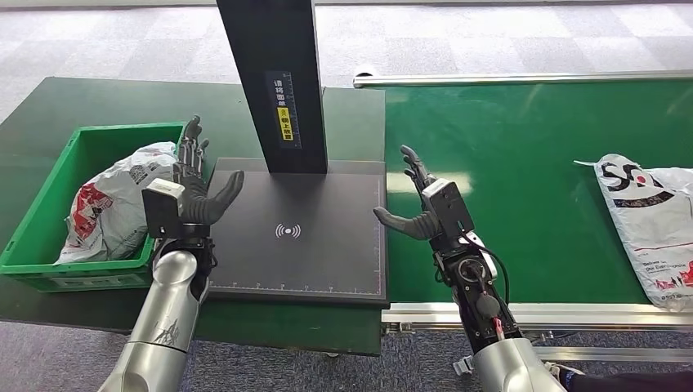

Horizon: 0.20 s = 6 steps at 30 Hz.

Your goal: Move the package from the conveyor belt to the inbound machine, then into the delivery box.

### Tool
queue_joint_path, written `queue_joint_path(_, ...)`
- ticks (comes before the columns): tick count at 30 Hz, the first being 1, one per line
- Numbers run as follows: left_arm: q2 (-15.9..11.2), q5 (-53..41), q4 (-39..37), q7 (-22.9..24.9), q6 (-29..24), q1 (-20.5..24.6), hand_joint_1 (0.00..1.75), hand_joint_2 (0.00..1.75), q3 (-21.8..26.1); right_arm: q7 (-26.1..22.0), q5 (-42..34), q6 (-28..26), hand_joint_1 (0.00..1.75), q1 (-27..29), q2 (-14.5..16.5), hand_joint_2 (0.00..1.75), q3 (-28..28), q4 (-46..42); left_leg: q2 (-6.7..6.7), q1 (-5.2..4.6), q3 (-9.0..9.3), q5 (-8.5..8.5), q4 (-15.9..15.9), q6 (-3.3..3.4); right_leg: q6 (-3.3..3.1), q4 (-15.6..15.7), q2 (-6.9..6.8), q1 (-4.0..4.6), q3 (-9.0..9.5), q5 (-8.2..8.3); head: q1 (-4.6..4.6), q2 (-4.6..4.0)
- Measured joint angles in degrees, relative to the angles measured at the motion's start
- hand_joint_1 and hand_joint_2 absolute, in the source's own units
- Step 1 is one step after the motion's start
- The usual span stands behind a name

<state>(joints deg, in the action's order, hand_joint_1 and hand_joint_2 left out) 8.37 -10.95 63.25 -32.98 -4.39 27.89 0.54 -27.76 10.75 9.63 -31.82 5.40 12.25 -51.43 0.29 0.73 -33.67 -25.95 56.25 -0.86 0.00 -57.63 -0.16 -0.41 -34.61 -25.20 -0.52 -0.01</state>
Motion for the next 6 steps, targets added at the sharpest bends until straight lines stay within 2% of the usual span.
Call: queue_joint_path(6,-0.14,3.62,-1.71,2.73,5.56,-2.87,0.00,1.75,-4.31,0.00,0.01,0.47,0.00,-0.18,-0.11,1.75,-0.01,0.02,0.00,0.00,0.00,0.00,0.00,0.00,0.00,0.00,0.00,0.00,0.00,0.00,0.00,-0.01)
